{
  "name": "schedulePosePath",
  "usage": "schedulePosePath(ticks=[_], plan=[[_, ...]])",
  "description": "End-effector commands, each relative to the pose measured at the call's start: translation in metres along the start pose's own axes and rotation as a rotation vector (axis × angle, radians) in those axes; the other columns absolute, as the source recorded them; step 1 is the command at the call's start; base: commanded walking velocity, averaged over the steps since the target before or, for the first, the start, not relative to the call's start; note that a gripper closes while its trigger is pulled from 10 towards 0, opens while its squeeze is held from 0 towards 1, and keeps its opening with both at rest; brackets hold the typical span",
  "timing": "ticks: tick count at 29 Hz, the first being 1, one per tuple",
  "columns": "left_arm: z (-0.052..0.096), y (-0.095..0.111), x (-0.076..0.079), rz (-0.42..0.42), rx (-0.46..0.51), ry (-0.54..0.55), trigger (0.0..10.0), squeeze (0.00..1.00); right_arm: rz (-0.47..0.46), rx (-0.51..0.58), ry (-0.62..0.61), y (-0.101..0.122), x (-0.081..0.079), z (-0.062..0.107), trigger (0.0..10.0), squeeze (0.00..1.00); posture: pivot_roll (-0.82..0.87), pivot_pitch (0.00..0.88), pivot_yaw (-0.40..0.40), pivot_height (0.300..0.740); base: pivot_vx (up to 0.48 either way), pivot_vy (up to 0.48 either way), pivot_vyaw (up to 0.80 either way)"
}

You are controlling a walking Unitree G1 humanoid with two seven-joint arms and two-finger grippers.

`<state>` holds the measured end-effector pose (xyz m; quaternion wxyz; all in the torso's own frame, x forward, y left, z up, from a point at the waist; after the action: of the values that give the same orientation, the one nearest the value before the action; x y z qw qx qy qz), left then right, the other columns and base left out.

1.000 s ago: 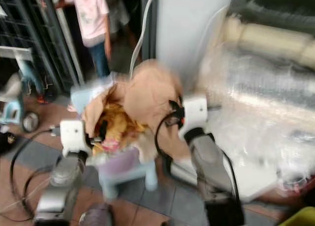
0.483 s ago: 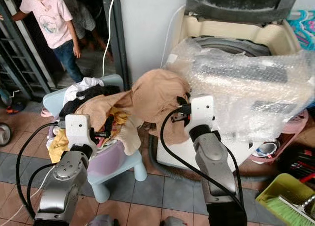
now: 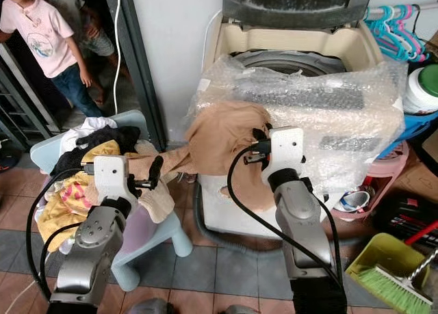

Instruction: Clothes washing

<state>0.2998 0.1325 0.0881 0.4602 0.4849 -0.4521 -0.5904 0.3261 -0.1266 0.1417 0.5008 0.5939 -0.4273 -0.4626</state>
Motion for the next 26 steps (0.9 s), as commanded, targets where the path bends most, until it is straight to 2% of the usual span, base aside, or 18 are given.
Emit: schedulePosePath(ticks=[1,6,9,12,18,21,26], plan=[[-0.001,0.004,0.004,0.006,0.013,-0.005,10.0,0.0,0.017,0.04,-0.015,0.011,0.006,-0.001,10.0,0.0,-0.02,0.0,0.02,0.74,0.0,-0.33,0.0],[-0.001,0.006,0.001,0.008,0.022,0.035,10.0,0.0,0.03,0.047,-0.018,0.013,0.009,-0.003,10.0,0.0,-0.02,0.0,0.017,0.74,0.0,-0.064,0.0],[-0.002,0.009,0.0,-0.017,0.038,0.058,10.0,0.0,0.081,0.072,0.005,0.021,0.011,-0.008,10.0,0.0,-0.02,0.0,0.017,0.74,0.0,0.0,0.0],[-0.002,0.01,0.002,0.01,0.045,0.033,10.0,0.0,0.116,0.098,0.017,0.031,0.013,-0.015,10.0,0.0,-0.02,0.0,0.017,0.74,0.0,0.0,0.0],[-0.002,0.012,0.0,0.039,0.056,0.032,10.0,0.0,0.19,0.192,0.043,0.071,0.026,-0.042,10.0,0.0,-0.02,0.0,0.015,0.74,0.194,0.0,0.0],[-0.002,0.011,0.001,0.042,0.053,0.037,10.0,0.0,0.221,0.219,0.069,0.082,0.024,-0.05,10.0,0.0,-0.02,0.0,0.014,0.74,0.324,0.0,0.0],[-0.002,0.008,-0.001,0.042,0.04,0.047,10.0,0.0,0.291,0.275,0.163,0.104,0.011,-0.063,10.0,0.0,-0.01,0.0,0.008,0.74,0.325,0.0,0.0]])
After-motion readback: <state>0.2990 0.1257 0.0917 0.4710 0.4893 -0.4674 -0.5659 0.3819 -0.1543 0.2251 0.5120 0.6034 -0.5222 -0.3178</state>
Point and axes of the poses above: a point about 5 cm out from each wrist's last joint towards the gripper, its own z axis pointing back from the gripper into the wrist, its own y axis along the axis of the wrist's last joint, x = y × z, the point moved 4 cm from there along -z, pointing out of the wrist towards the gripper, and after that the axes turned 10 degrees about -z, right-handed, at the moved point
